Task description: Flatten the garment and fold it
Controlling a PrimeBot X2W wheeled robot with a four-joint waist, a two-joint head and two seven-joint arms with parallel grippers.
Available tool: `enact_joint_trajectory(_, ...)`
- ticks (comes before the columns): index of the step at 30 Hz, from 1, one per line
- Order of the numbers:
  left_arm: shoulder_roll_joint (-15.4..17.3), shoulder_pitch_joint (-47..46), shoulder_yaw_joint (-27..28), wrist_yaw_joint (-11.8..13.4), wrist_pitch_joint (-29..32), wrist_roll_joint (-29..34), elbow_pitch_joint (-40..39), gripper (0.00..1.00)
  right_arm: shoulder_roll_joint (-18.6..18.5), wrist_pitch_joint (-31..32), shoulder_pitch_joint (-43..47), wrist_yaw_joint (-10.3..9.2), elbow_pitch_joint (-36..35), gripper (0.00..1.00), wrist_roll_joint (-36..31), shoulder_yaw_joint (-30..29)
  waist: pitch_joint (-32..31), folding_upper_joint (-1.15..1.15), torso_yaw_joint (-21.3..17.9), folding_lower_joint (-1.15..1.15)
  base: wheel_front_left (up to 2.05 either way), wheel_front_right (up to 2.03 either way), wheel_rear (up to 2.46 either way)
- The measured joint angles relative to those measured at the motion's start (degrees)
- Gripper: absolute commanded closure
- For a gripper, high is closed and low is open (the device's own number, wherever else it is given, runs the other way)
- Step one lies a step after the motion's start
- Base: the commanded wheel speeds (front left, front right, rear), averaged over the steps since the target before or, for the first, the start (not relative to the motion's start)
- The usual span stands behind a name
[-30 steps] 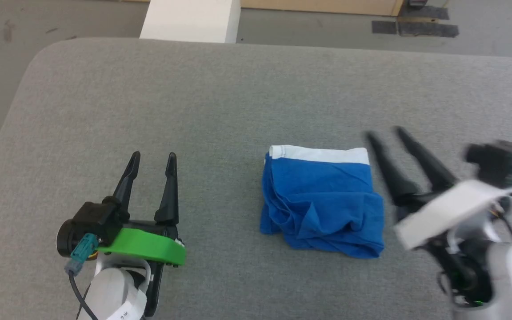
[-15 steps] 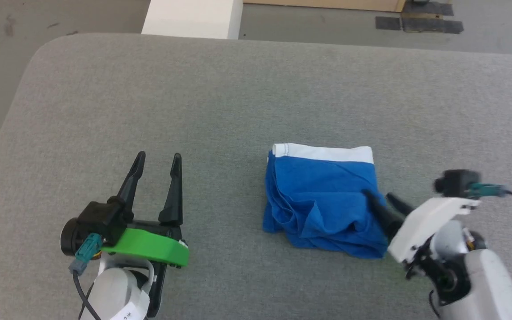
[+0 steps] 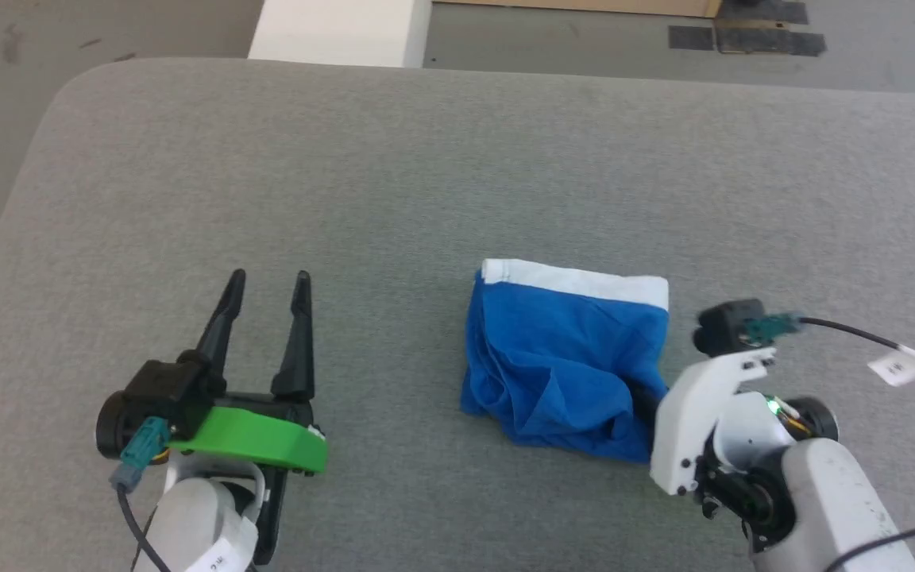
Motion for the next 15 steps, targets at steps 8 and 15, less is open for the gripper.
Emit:
enact_joint_trajectory(8, 0.67, -0.03, 0.88, 0.00, 0.00, 0.26, -1.36, 0.00, -9.11, 2.21, -3.49, 0.01, -4.45, 1.00, -15.10, 6.00, 0.54, 0.00, -4.25, 0.00, 0.00, 0.00, 0.00)
enact_joint_trajectory(15, 1.77, -0.74, 0.84, 0.00, 0.00, 0.81, -3.15, 0.00, -18.30, -0.24, -7.55, 0.03, -3.27, 1.00, -20.01, 4.47, 2.05, 0.00, -9.92, 0.00, 0.00, 0.00, 0.00)
